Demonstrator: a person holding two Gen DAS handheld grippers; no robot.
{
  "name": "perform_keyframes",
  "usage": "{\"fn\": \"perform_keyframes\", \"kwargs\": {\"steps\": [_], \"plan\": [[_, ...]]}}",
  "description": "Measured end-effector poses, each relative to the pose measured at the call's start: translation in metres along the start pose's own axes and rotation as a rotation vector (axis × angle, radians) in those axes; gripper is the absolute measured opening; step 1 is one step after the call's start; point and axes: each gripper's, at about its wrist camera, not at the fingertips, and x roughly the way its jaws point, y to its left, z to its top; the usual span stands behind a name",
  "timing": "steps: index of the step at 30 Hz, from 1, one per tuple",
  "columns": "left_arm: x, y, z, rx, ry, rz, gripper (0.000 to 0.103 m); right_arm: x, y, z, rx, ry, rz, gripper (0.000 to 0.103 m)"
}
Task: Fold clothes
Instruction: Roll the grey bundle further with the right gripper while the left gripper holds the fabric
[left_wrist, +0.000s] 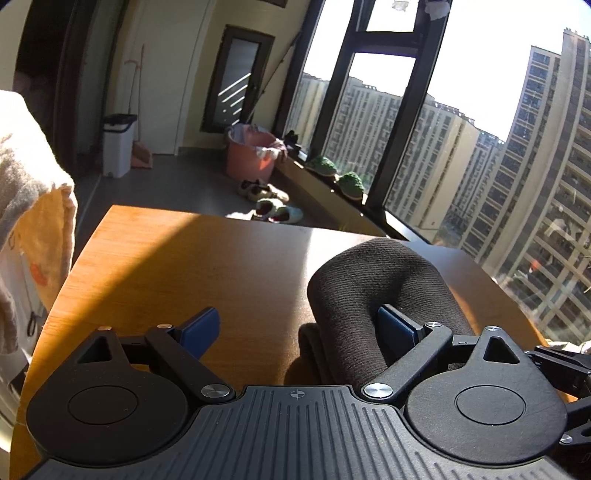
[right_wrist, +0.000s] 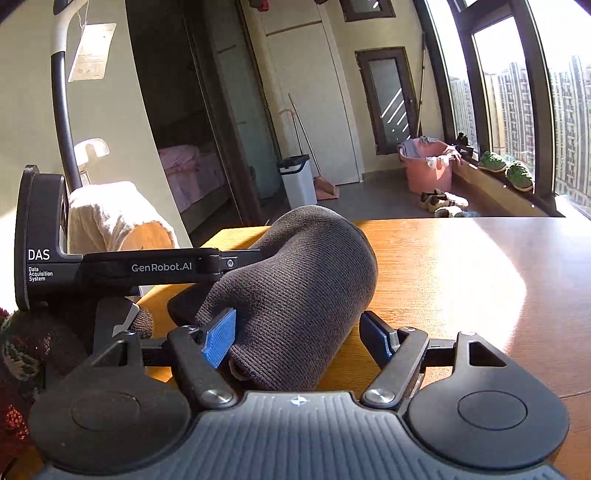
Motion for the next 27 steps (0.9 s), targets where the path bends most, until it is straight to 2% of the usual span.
{"fn": "perform_keyframes", "kwargs": {"steps": [1,4,9,13,15,18,20,22,25,27], "plan": [[0.006,-0.002,0.002,0.003,-0.006,0.007,0.096,0.003,-0.003,0.003,0.010,-0.001,-0.011,0.079],[0.012,0.001,0.005,-0.019,-0.011,0.018,0.098,0.006,-0.013,0.005,0.028,-0.002,-0.020,0.080],[-0.015,0.007,0.007,-0.074,-0.026,-0.010,0.096,0.003,-0.021,0.004,0.044,-0.007,-0.019,0.081],[-0.027,-0.004,-0.001,-0.008,-0.039,0.001,0.096,0.004,-0.019,0.005,0.039,-0.002,-0.024,0.082],[-0.025,-0.009,-0.006,0.039,-0.047,0.034,0.098,0.004,-0.017,0.005,0.028,0.004,-0.027,0.082],[-0.017,-0.007,-0.009,0.032,-0.040,0.049,0.102,-0.001,-0.020,0.008,0.053,-0.002,-0.027,0.089],[-0.014,-0.002,-0.013,0.011,-0.040,0.042,0.103,-0.006,-0.026,0.015,0.091,-0.041,-0.044,0.103],[-0.013,0.002,-0.015,-0.005,-0.049,0.031,0.103,-0.005,-0.030,0.025,0.120,-0.066,-0.066,0.103],[-0.013,0.002,-0.014,-0.009,-0.052,0.028,0.103,0.015,-0.032,0.046,0.145,-0.038,-0.066,0.103],[-0.013,0.003,-0.014,-0.007,-0.053,0.030,0.103,0.035,-0.030,0.054,0.143,0.037,-0.063,0.103]]}}
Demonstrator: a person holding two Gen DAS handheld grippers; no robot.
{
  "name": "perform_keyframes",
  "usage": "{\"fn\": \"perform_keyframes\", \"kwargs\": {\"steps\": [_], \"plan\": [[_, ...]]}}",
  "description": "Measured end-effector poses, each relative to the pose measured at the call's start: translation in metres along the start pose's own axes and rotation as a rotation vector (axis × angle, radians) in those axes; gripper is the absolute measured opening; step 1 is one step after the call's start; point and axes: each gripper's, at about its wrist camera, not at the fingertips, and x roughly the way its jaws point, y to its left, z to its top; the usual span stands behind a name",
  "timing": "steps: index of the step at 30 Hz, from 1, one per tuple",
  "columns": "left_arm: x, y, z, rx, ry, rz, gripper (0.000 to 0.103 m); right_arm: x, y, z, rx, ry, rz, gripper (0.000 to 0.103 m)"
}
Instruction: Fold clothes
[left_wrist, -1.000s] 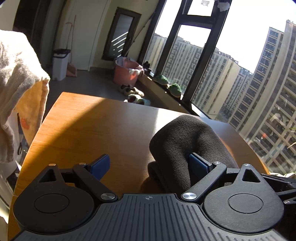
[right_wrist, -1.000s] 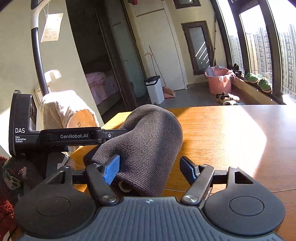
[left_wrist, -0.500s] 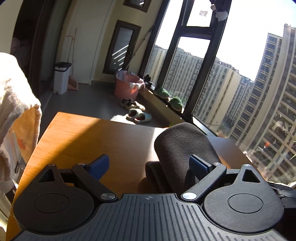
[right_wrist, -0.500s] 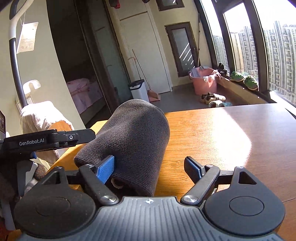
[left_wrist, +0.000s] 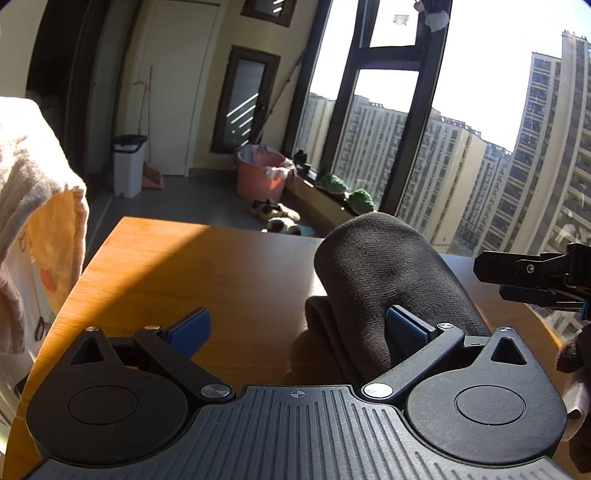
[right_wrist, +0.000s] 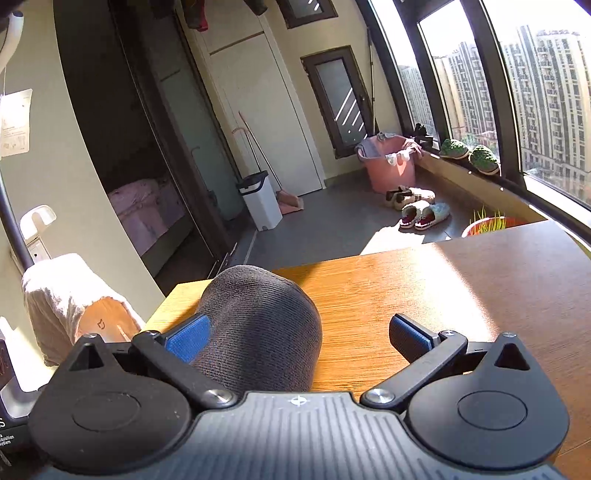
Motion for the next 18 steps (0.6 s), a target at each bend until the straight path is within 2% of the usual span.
{"fn": "perform_keyframes", "kwargs": {"steps": [3,6,9,12,18], "plan": [[0.000,0.000,0.000,-0.003,-0.001,0.020,0.103,0.025,-0.002,-0.002,0.070,0.078,0.008,0.103],[0.002,0.005,0.001,-0.025,0.006,0.024,0.103,0.025,-0.011,-0.012,0.163,0.078,0.026,0.103],[0.000,0.010,0.000,-0.049,-0.001,-0.006,0.103,0.016,-0.008,-0.023,0.106,0.029,-0.005,0.103],[-0.007,0.006,-0.002,-0.034,-0.042,-0.027,0.103,0.010,0.000,-0.027,0.029,-0.014,-0.050,0.103],[-0.010,0.009,-0.003,-0.074,-0.044,-0.126,0.103,0.008,0.000,-0.033,0.044,-0.047,-0.055,0.103]]}}
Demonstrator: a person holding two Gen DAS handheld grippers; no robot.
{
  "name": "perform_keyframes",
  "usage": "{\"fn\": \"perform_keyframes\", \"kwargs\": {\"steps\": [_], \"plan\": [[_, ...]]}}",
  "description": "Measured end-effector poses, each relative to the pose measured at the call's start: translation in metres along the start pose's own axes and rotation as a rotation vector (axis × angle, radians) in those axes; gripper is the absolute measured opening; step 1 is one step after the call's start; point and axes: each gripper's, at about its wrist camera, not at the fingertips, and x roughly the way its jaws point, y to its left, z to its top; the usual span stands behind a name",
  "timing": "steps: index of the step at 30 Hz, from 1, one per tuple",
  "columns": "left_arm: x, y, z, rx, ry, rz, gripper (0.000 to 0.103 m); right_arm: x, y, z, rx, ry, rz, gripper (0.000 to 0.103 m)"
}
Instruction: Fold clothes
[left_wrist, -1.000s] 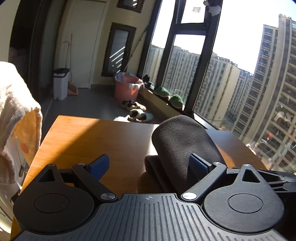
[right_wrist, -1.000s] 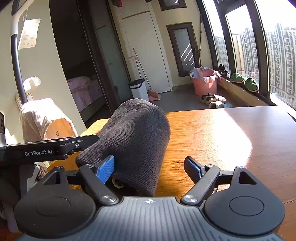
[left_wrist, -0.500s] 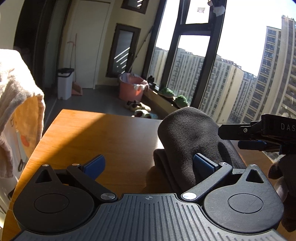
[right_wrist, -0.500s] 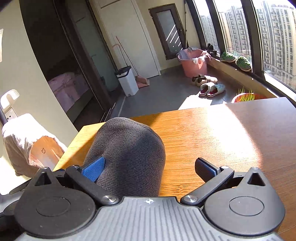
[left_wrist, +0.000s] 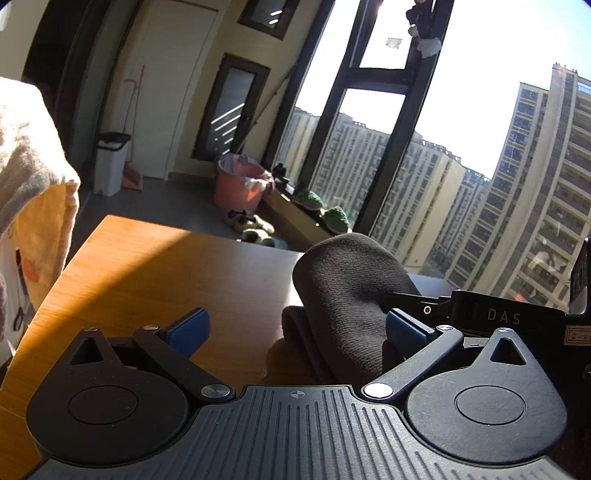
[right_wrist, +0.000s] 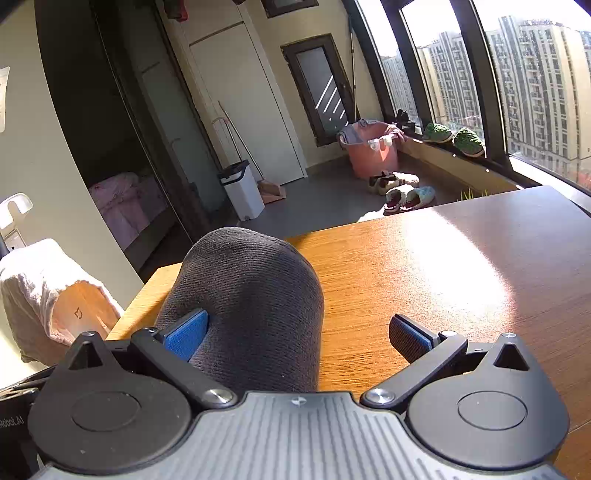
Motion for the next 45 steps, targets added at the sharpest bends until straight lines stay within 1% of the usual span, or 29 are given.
{"fn": "perform_keyframes", "kwargs": {"steps": [2,4,6,9,12,13,14,15,16,18,21,23,26,27,32,34,37,39,42,45], "plan": [[0.001,-0.002,-0.002,0.011,0.013,-0.005,0.103,-0.002,0.002,-0.002,-0.017,-0.021,-0.013,0.103],[0.005,-0.007,-0.003,0.033,0.043,0.027,0.103,-0.003,0.006,-0.004,-0.043,-0.041,-0.029,0.103],[0.009,-0.010,-0.003,0.047,0.065,0.060,0.103,-0.007,0.007,-0.001,-0.052,-0.039,-0.025,0.103],[0.011,-0.015,-0.004,0.076,0.070,0.092,0.103,-0.015,0.008,0.005,-0.055,-0.030,-0.007,0.103],[0.010,-0.016,-0.004,0.089,0.062,0.111,0.103,-0.038,0.012,0.003,-0.103,-0.095,-0.013,0.103],[0.010,-0.015,-0.004,0.085,0.062,0.110,0.103,-0.041,0.014,0.000,-0.137,-0.089,-0.035,0.103],[0.010,-0.014,-0.004,0.080,0.063,0.106,0.103,-0.038,0.015,-0.003,-0.160,-0.056,-0.054,0.103],[0.011,-0.012,-0.004,0.073,0.065,0.111,0.103,-0.034,0.013,-0.005,-0.158,-0.017,-0.056,0.103],[0.011,-0.011,-0.004,0.065,0.068,0.118,0.103,-0.031,0.009,-0.006,-0.144,0.013,-0.052,0.103],[0.013,-0.008,-0.003,0.051,0.081,0.105,0.103,-0.027,-0.001,-0.004,-0.081,0.040,-0.031,0.103],[0.012,-0.009,-0.004,0.059,0.080,0.115,0.103,-0.026,-0.002,0.001,-0.055,0.059,-0.019,0.103],[0.012,-0.009,-0.004,0.059,0.079,0.118,0.103,-0.029,0.000,0.007,-0.064,0.044,-0.010,0.103],[0.012,-0.008,-0.004,0.051,0.081,0.113,0.103,-0.032,0.005,0.027,-0.049,-0.051,-0.025,0.103],[0.012,-0.008,-0.004,0.050,0.083,0.109,0.103,-0.027,0.006,0.034,-0.041,-0.051,-0.036,0.103],[0.015,-0.007,-0.001,0.064,0.080,0.112,0.103,0.040,0.012,0.061,-0.041,0.186,-0.095,0.103],[0.016,-0.005,0.000,0.057,0.078,0.118,0.103,0.054,0.009,0.058,-0.021,0.198,-0.077,0.103],[0.016,-0.002,0.000,0.039,0.076,0.119,0.103,0.059,-0.003,0.054,0.074,0.226,-0.051,0.103],[0.016,-0.003,0.000,0.040,0.074,0.118,0.103,0.053,-0.005,0.050,0.076,0.210,-0.046,0.103],[0.015,-0.006,-0.001,0.059,0.069,0.117,0.103,0.031,0.000,0.051,0.023,0.153,-0.055,0.103],[0.014,-0.007,-0.001,0.066,0.062,0.121,0.103,0.006,0.011,0.049,-0.054,0.041,-0.110,0.103]]}}
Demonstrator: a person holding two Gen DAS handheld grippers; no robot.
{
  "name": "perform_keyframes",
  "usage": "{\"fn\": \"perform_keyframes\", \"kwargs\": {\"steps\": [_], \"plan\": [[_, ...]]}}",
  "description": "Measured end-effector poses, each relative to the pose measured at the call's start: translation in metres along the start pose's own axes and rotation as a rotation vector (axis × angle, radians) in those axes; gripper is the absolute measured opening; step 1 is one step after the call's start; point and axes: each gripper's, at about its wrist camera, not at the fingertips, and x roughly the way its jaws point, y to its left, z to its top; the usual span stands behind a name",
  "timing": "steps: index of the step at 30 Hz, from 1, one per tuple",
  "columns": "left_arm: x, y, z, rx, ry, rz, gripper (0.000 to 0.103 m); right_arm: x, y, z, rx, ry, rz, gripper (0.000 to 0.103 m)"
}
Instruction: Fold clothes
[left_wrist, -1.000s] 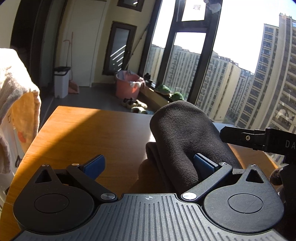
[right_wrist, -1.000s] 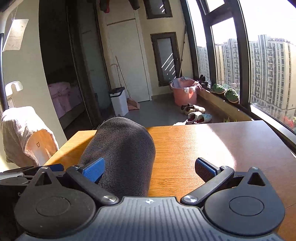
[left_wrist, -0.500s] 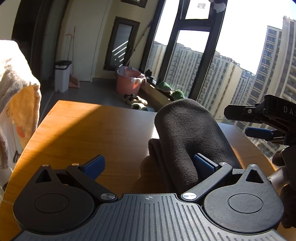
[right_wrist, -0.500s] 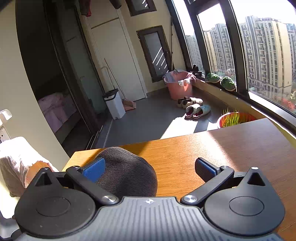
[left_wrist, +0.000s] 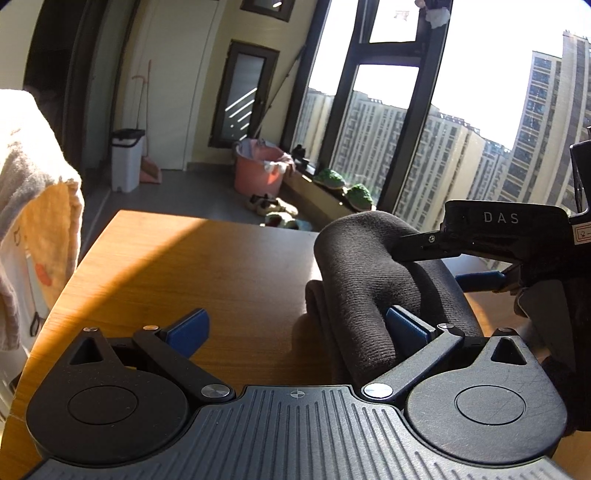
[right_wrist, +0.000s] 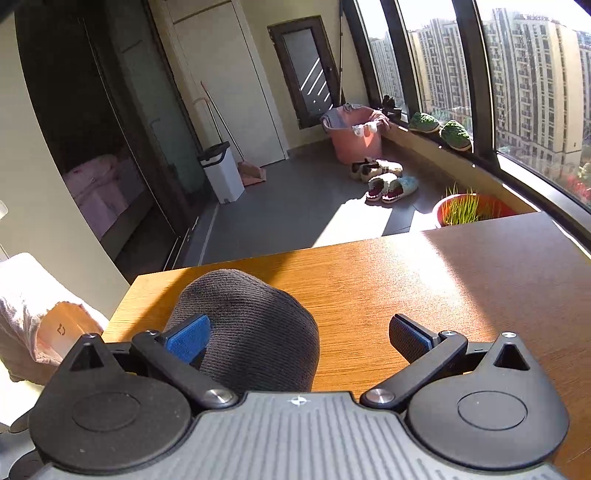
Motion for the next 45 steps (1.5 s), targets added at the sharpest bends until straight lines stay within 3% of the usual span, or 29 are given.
{"fn": "perform_keyframes", "kwargs": {"steps": [1,4,6,13,16,19,22,29,36,41,45], "plan": [[0.000,0.001,0.000,-0.004,0.002,-0.002,0.103,-0.005,0.003,-0.002,-0.026,-0.026,-0.028,0.103],[0.002,0.002,0.001,-0.014,0.006,-0.008,0.103,0.011,0.012,-0.010,-0.113,0.038,-0.133,0.103],[0.002,0.002,0.001,-0.013,0.004,-0.004,0.103,0.013,0.010,-0.013,-0.111,0.017,-0.120,0.103],[0.001,0.002,0.001,-0.020,0.003,-0.005,0.103,0.015,-0.005,0.006,-0.064,0.071,-0.032,0.103],[0.001,0.001,0.000,-0.019,0.001,-0.004,0.103,0.017,-0.004,0.015,-0.045,0.028,-0.057,0.103],[0.001,0.001,0.000,-0.026,-0.001,0.004,0.103,0.047,-0.002,0.013,-0.034,0.136,-0.069,0.103],[-0.001,0.002,0.000,-0.036,-0.006,0.014,0.103,0.054,-0.009,0.010,0.019,0.155,-0.039,0.103],[-0.001,0.005,-0.001,-0.043,-0.005,-0.005,0.103,-0.007,-0.019,-0.009,-0.001,-0.014,-0.065,0.103],[0.000,0.003,-0.001,-0.037,0.000,-0.012,0.103,0.001,-0.014,-0.031,-0.116,-0.016,-0.136,0.103],[0.000,0.003,-0.002,-0.044,0.000,-0.004,0.103,0.013,-0.023,-0.012,-0.069,0.063,-0.077,0.103],[0.000,0.002,-0.002,-0.064,0.001,0.002,0.103,0.009,-0.016,0.005,-0.056,0.007,-0.030,0.103]]}}
